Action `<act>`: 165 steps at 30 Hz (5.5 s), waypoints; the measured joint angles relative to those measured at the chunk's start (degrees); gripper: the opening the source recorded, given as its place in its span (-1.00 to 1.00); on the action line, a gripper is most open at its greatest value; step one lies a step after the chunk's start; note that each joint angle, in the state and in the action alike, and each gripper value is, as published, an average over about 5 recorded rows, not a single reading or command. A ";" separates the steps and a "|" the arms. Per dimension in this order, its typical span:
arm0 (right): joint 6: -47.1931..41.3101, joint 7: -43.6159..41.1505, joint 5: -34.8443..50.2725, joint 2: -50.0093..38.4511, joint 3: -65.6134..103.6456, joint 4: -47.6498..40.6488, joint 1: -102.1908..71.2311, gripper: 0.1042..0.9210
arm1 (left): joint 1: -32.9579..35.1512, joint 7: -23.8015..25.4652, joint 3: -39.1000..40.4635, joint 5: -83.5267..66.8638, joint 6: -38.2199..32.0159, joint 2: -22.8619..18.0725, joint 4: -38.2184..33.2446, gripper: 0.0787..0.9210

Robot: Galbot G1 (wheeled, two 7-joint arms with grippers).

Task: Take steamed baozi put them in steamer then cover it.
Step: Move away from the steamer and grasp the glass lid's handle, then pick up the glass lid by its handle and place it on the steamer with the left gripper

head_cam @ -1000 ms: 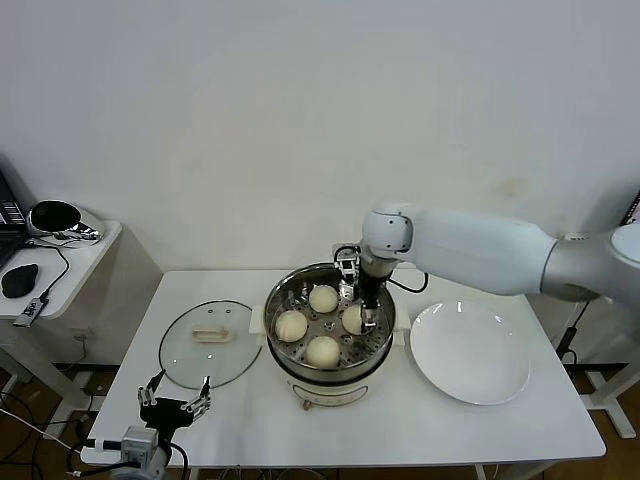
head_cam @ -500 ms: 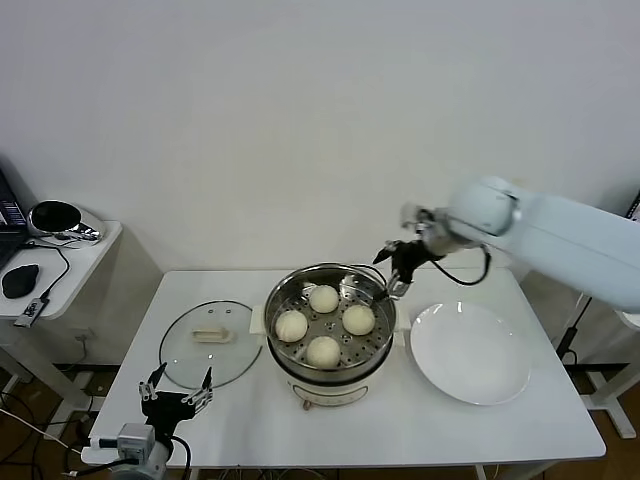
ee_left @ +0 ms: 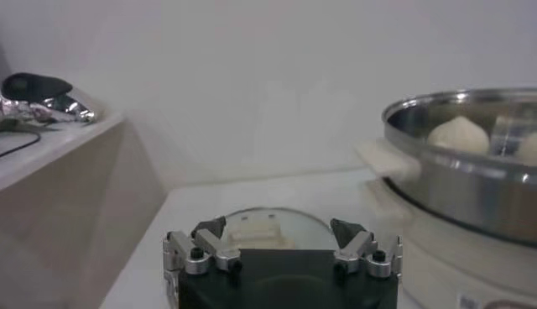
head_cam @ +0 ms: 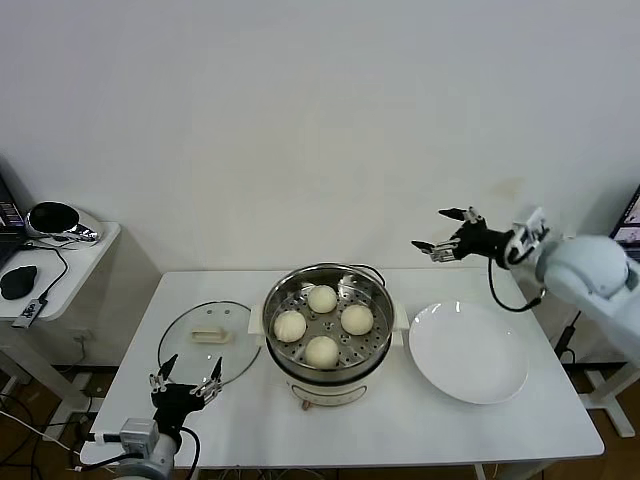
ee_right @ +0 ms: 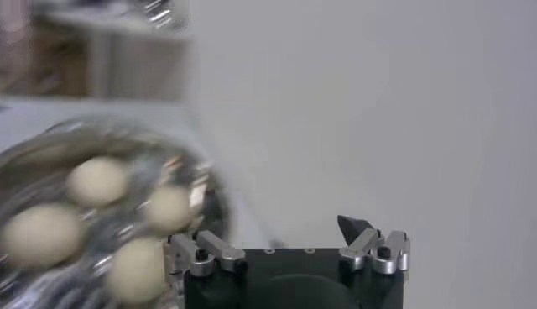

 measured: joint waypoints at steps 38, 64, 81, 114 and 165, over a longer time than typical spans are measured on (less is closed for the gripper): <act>19.43 9.45 -14.86 41.30 57.99 7.44 -72.38 0.76 | -12.92 -17.15 9.45 62.22 -21.33 13.99 26.76 0.77; 18.68 9.79 -18.31 46.65 58.90 10.08 -73.10 0.76 | -28.50 -17.32 14.93 73.80 -15.64 15.24 48.42 0.77; 19.58 9.75 -18.82 47.50 58.84 8.03 -72.90 0.76 | -33.56 -15.44 16.90 71.04 -12.57 14.30 51.95 0.77; 20.17 9.68 -20.87 48.78 58.81 7.06 -73.87 0.76 | -40.42 -17.89 19.33 65.72 -11.00 12.03 60.21 0.30; 16.09 11.54 -23.48 49.42 59.57 11.67 -69.81 0.76 | -20.39 3.39 14.83 85.75 21.18 6.03 9.16 -0.82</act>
